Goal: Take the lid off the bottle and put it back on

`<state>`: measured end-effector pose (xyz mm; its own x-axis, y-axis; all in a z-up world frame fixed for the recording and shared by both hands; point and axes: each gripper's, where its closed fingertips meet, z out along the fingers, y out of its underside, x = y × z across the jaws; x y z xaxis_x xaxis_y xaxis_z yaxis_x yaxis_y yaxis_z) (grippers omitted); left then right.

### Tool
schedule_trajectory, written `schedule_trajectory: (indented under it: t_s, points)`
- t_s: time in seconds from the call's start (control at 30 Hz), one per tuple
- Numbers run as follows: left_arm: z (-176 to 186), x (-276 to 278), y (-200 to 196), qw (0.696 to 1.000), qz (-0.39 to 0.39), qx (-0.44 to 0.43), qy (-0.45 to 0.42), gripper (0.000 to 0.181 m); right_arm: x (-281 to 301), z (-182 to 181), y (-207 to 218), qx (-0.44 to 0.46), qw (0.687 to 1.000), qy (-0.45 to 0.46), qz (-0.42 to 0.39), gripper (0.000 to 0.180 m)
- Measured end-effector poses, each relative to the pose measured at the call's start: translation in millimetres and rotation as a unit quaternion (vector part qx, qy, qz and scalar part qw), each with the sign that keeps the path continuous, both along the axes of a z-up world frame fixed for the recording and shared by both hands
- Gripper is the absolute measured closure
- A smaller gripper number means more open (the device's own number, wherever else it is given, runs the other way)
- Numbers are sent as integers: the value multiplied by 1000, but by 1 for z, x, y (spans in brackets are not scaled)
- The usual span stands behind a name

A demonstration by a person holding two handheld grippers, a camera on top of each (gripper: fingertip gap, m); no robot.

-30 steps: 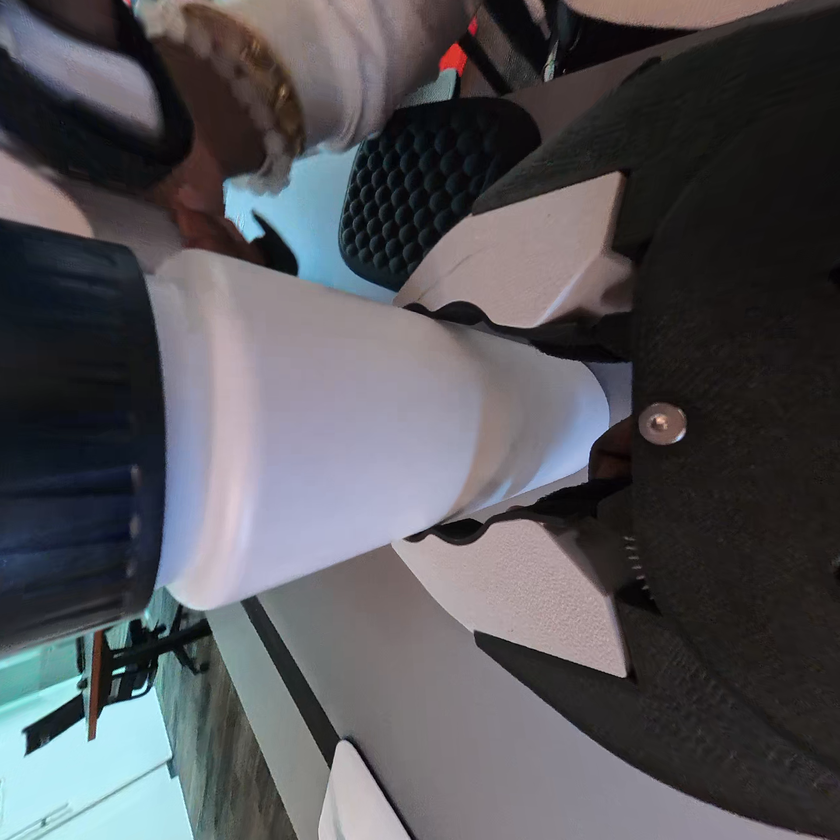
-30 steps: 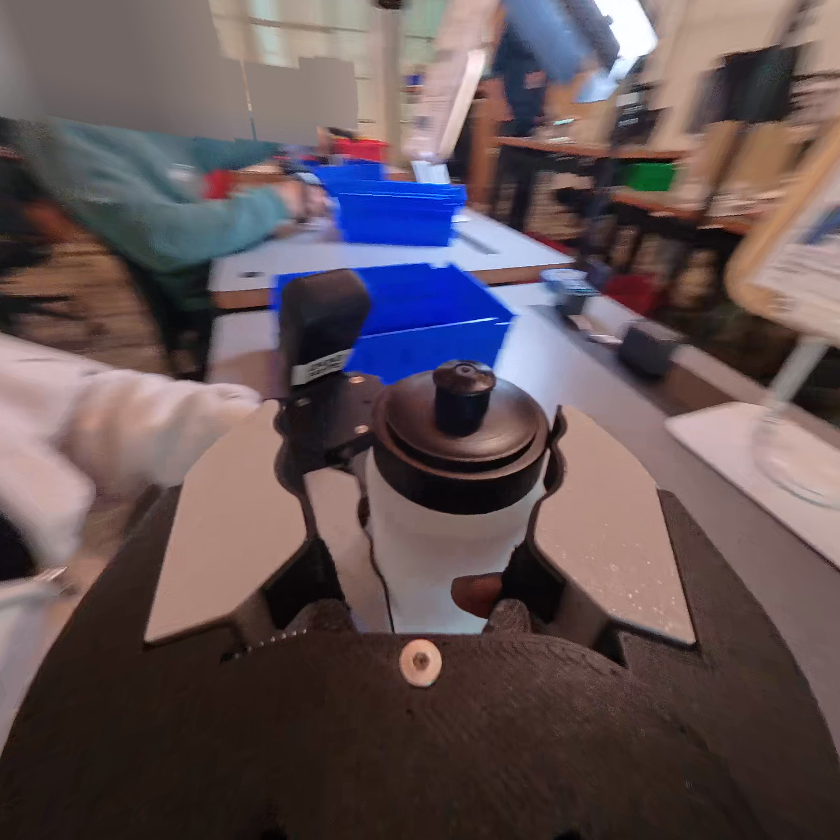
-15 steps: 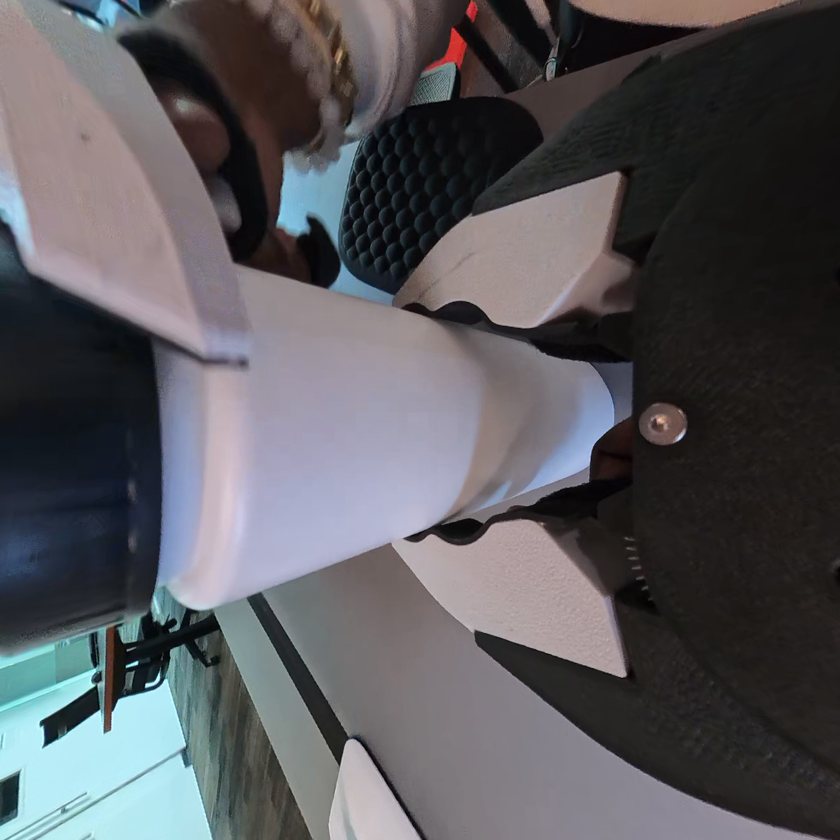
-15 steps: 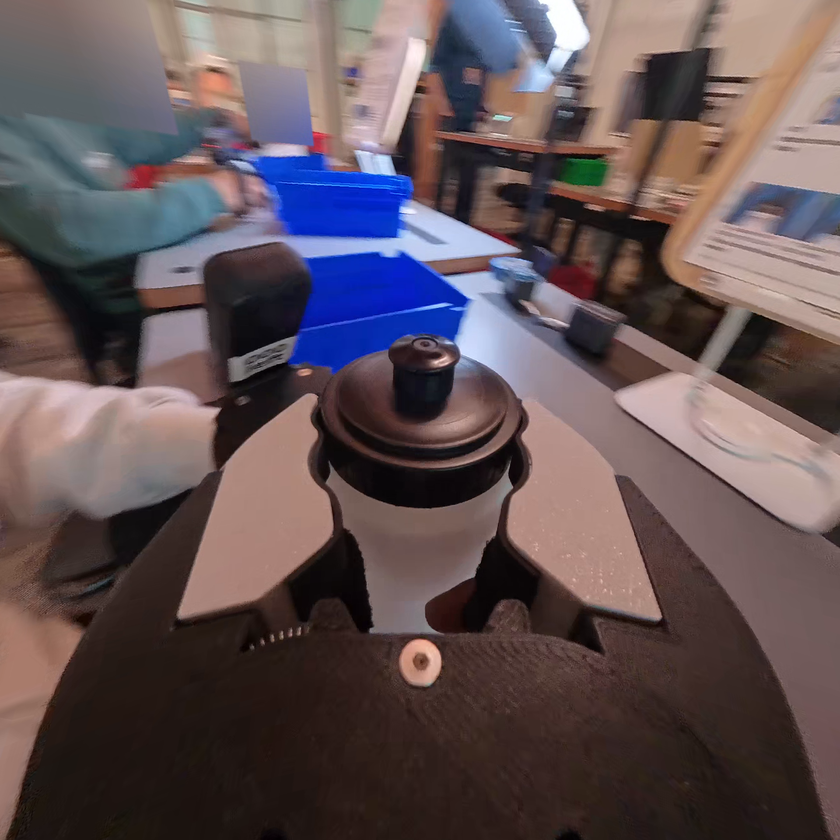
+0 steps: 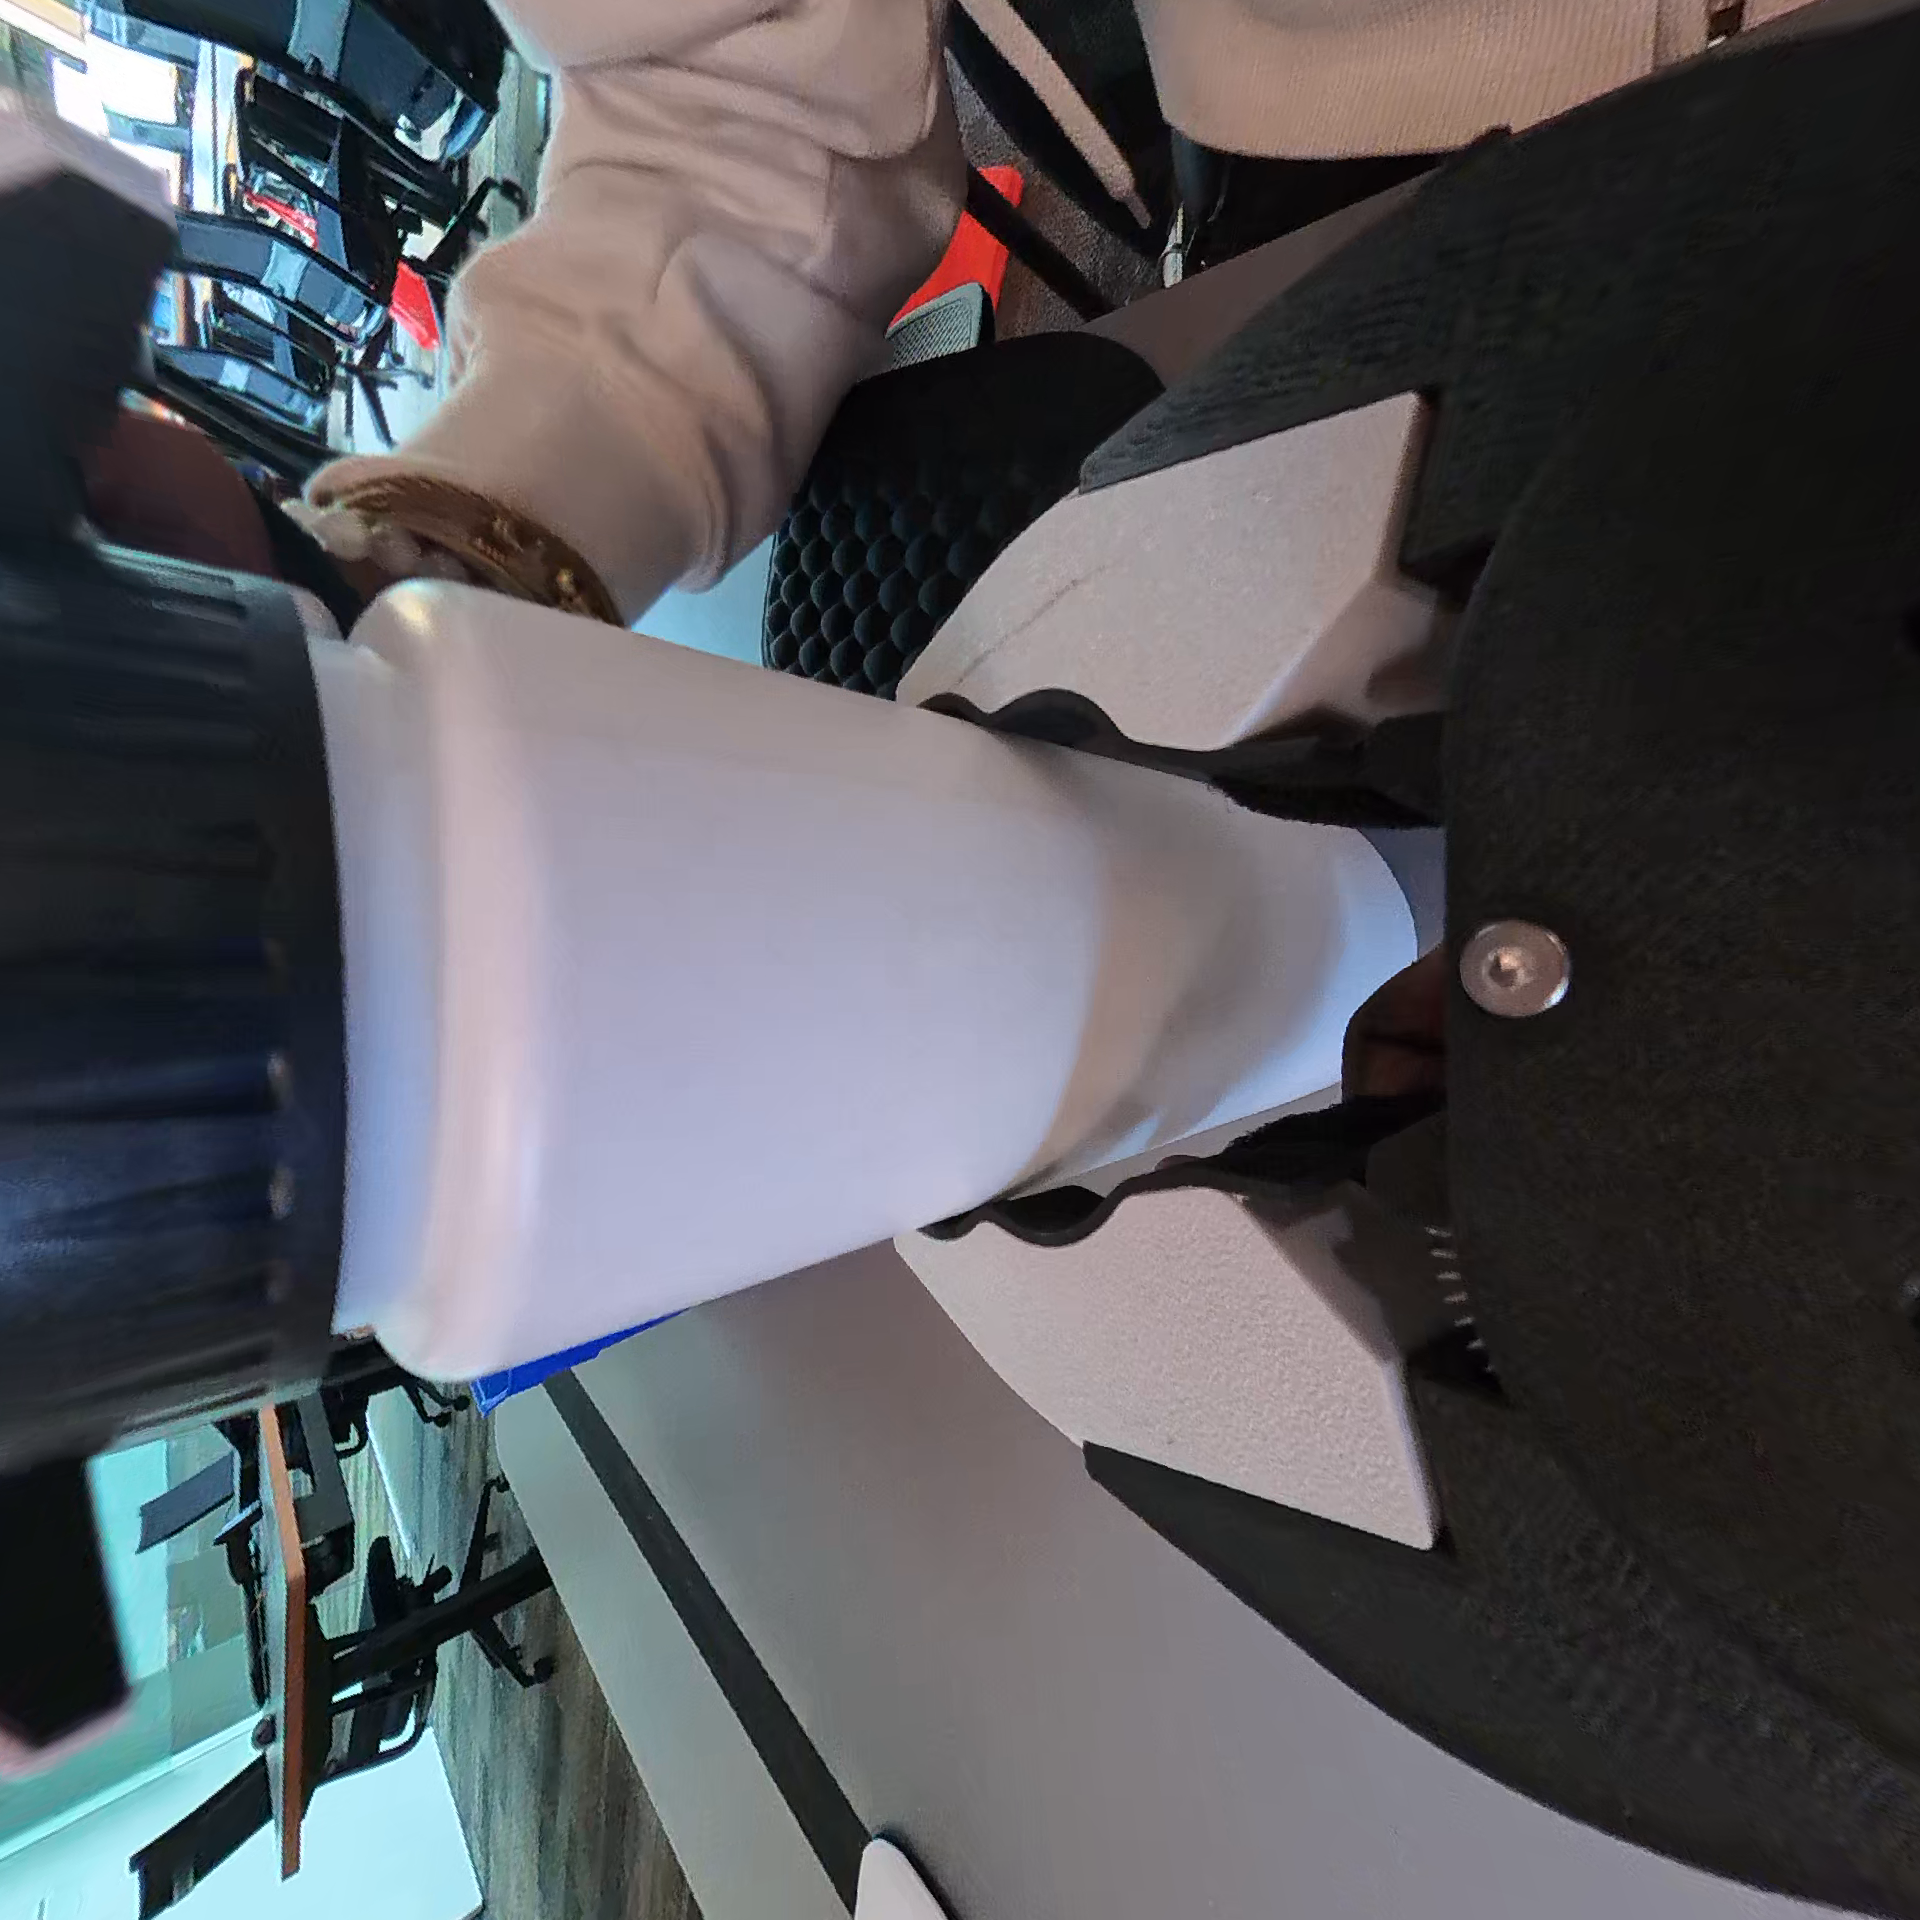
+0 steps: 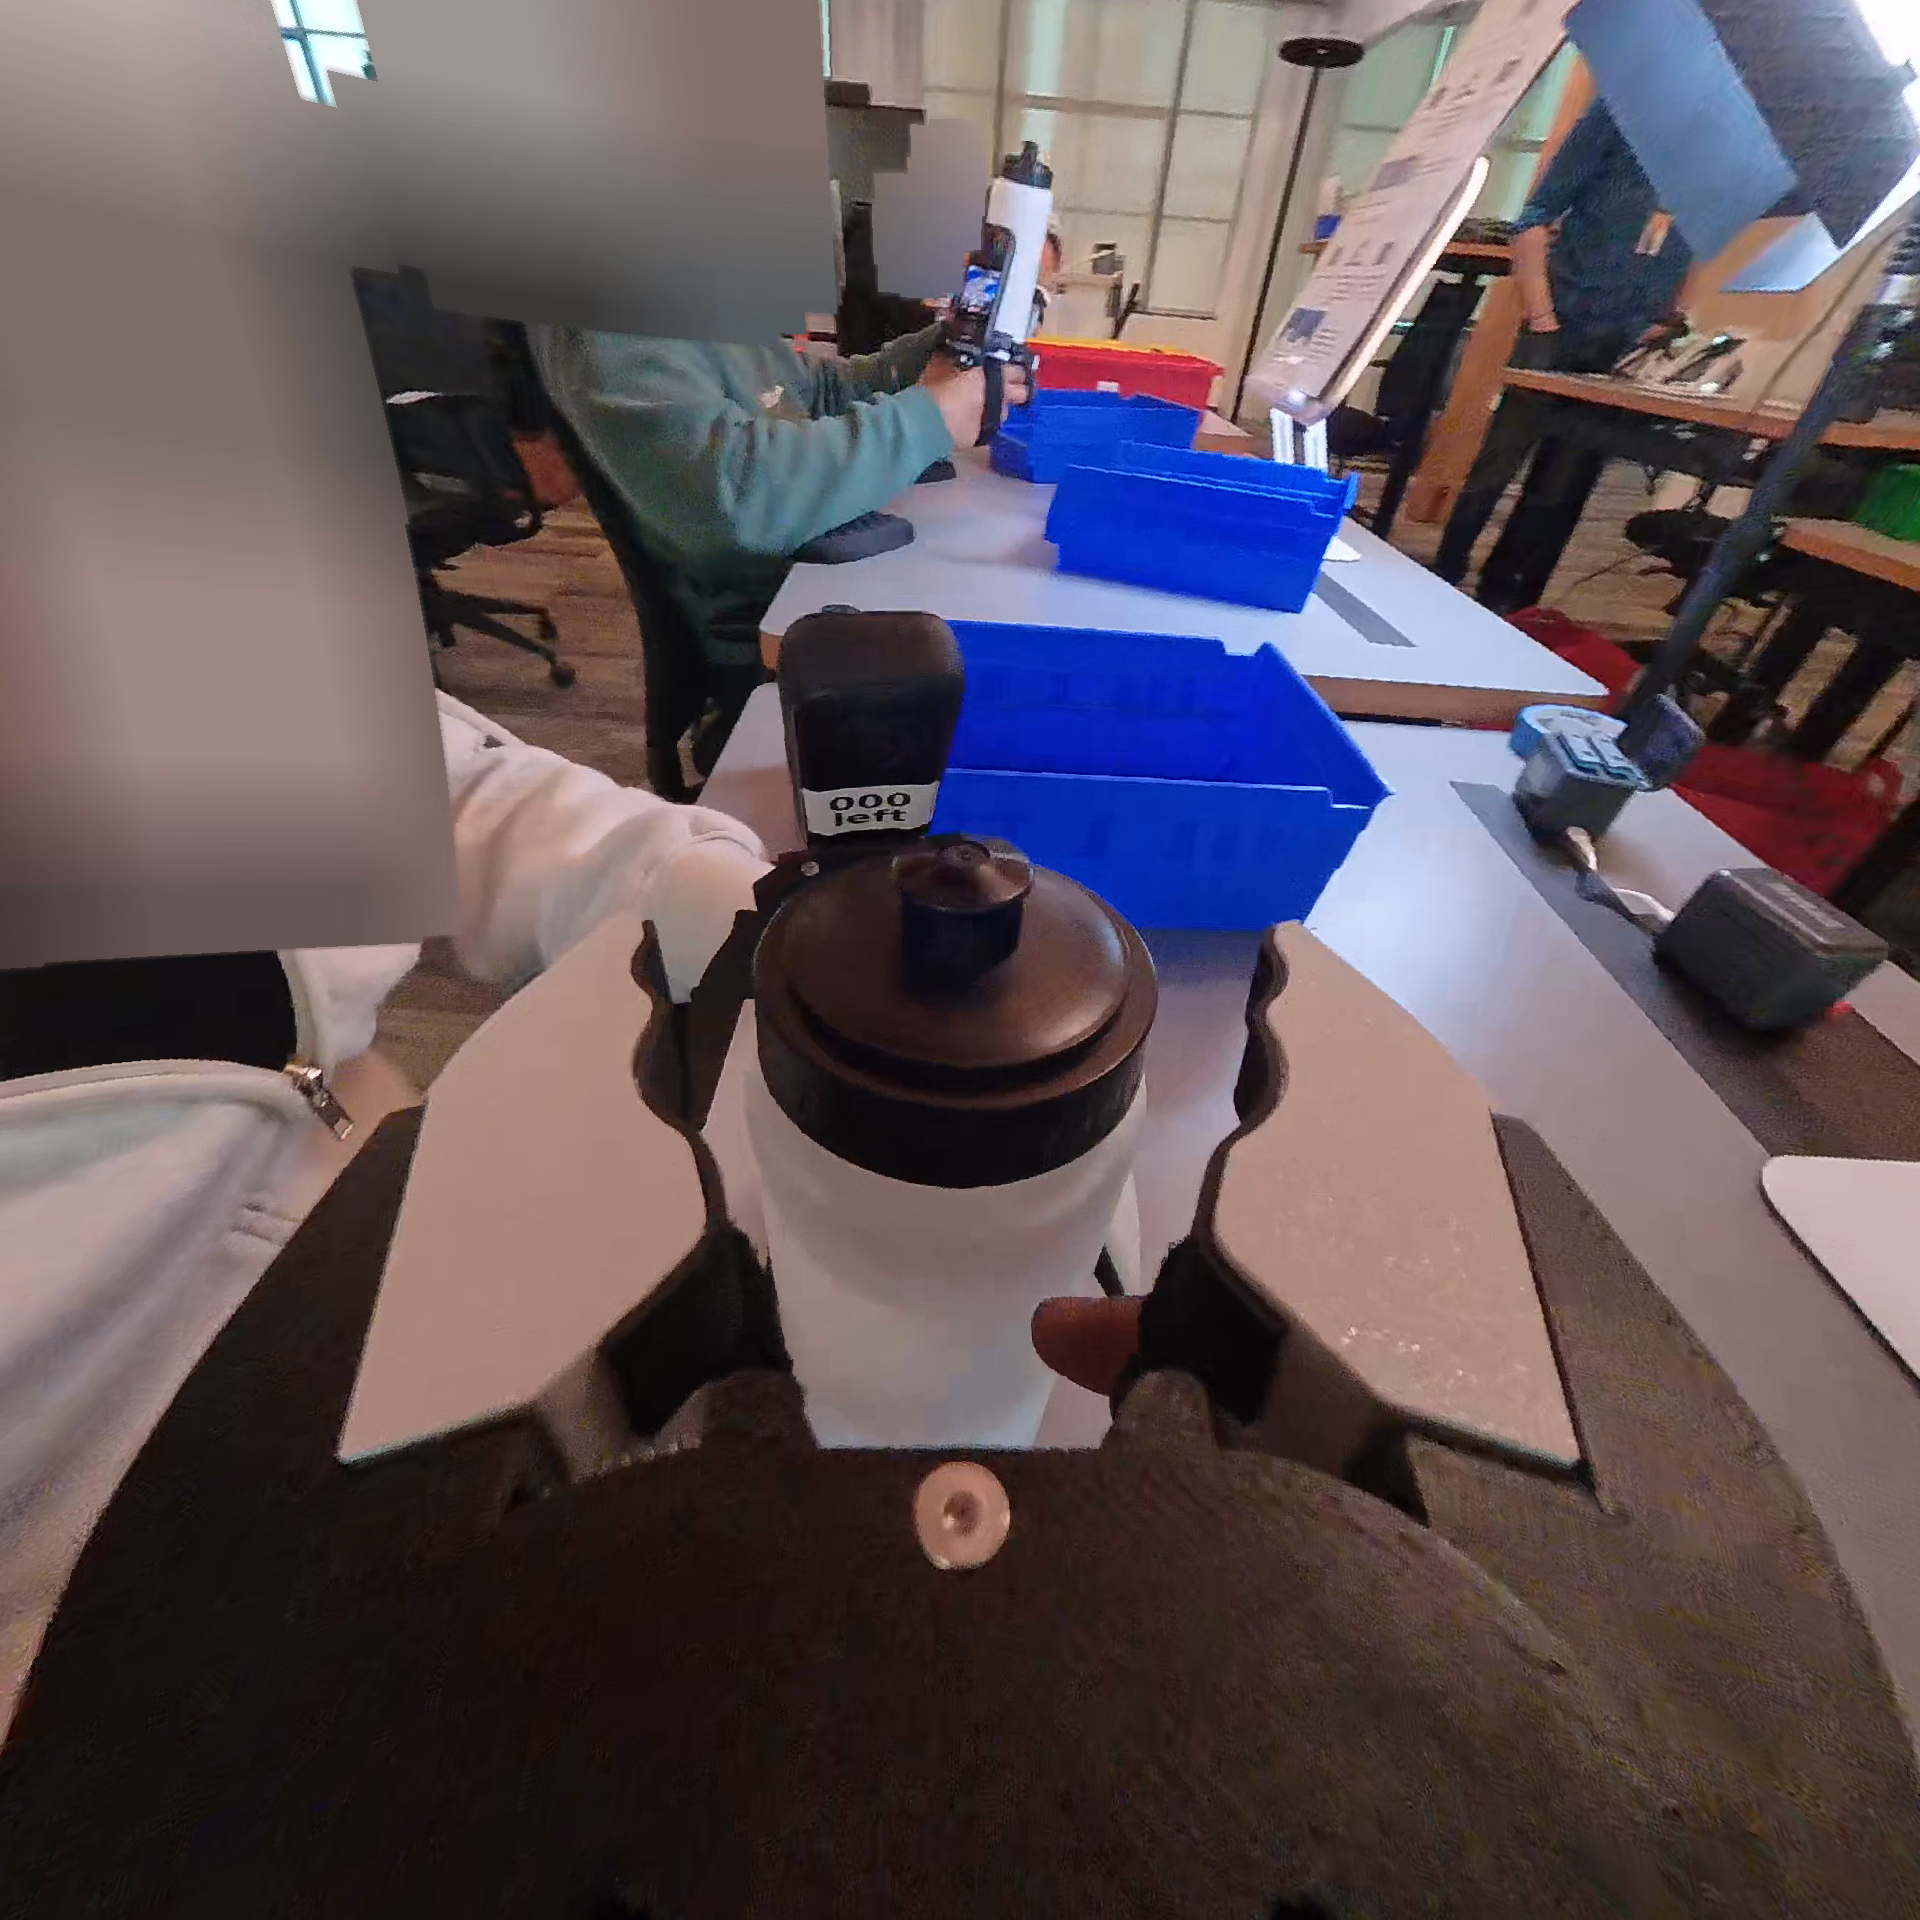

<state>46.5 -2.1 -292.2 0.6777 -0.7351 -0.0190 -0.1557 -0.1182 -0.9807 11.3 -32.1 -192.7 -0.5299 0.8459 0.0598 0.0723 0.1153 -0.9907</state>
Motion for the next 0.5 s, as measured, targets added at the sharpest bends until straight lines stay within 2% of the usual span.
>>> schedule_trajectory:
  t_s: [0.13,0.23,0.37,0.5]
  points:
    - [0,1,-2,1000,-4,2,1,95,-7,-13,-5,16,999,-36,29,99]
    - [0,1,-2,1000,5,5,5,95,-8,-11,-4,4,1000,-19,-7,99]
    - [0,1,1,999,47,3,5,95,-10,-10,7,-14,987,-3,-162,100]
    - [0,1,1,997,70,7,16,95,-6,-12,17,2,938,-11,-347,100]
